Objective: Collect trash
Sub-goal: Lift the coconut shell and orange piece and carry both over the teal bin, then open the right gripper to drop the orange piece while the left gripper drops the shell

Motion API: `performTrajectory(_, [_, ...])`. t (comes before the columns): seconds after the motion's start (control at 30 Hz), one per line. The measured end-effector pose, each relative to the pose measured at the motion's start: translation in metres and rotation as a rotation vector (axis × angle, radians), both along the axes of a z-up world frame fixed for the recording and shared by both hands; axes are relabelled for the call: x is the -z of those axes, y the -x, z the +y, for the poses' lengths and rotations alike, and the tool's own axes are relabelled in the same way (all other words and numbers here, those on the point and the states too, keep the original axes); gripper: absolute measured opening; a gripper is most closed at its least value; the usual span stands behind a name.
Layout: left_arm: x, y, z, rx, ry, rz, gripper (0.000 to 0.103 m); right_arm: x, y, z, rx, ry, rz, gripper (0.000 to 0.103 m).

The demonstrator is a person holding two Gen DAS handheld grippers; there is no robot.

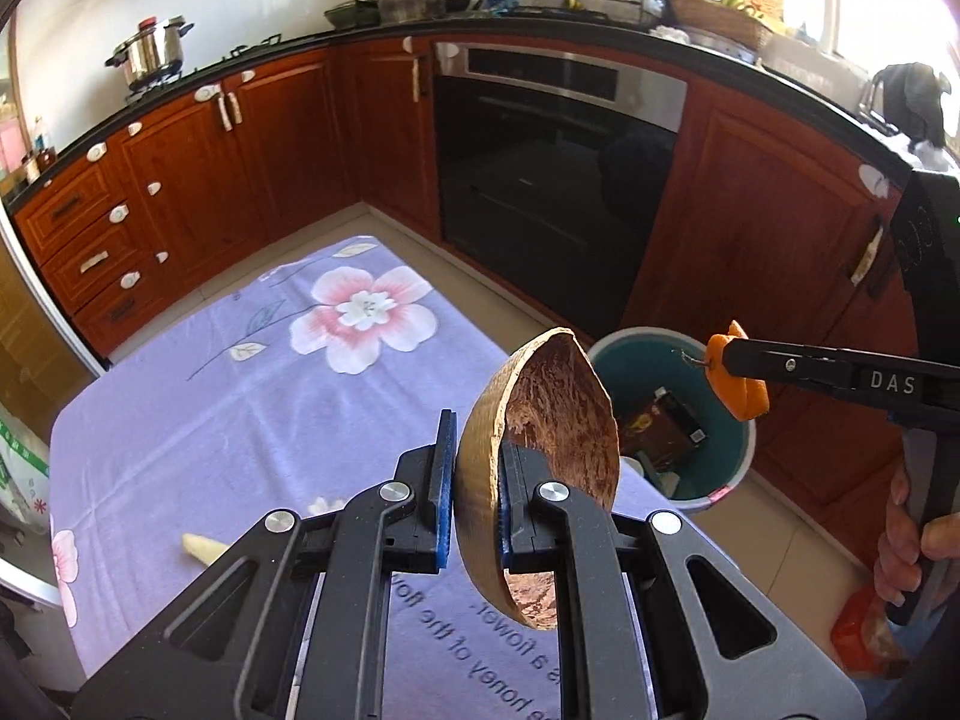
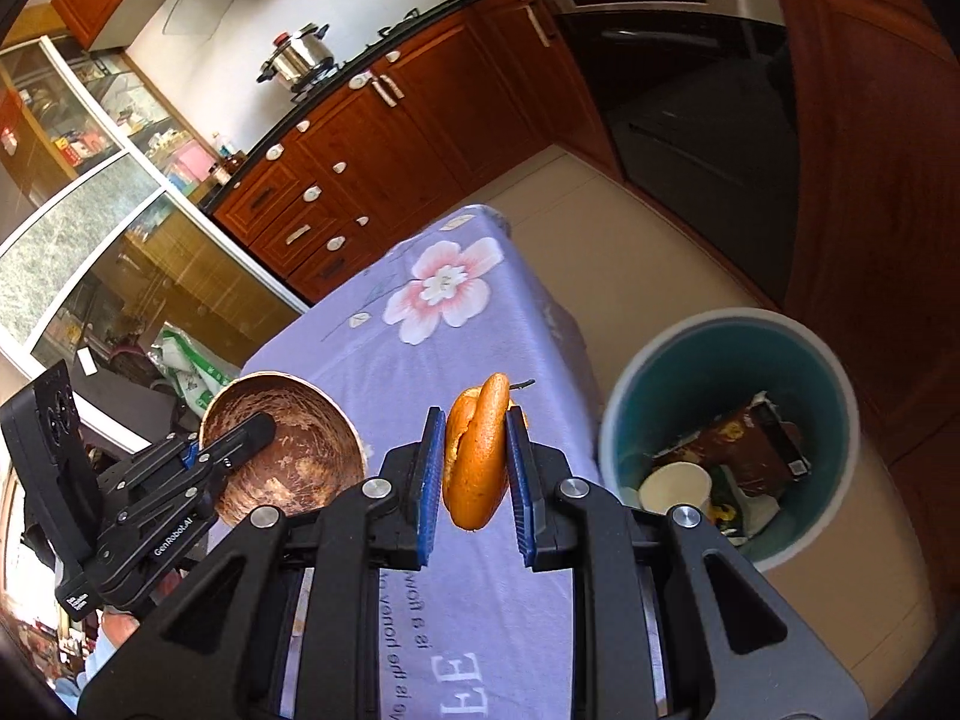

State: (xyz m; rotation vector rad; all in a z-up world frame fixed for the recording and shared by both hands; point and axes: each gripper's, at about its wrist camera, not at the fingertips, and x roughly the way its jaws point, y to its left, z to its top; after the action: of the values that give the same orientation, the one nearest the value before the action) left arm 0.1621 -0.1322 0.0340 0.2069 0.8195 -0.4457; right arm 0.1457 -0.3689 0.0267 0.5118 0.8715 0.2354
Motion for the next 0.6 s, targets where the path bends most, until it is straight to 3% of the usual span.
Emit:
performTrajectory(0.13, [0.012,0.003,-0.039,0.063,-0.006,0.023,0.011,0.024,0.017,-0.039,0.073,0.053,0.050,0.020])
performTrajectory(0.3, [0.028,0.001,-0.076,0.113,-0.029,0.058,0.011,0.055,0.025,-0.074,0.130,0.033,0.127,0.020])
performTrajectory(0.6, [0.051,-0.015,-0.120,0.165,-0.059,0.108,0.012,0.089,0.013,-0.095,0.145,0.022,0.196,0.025])
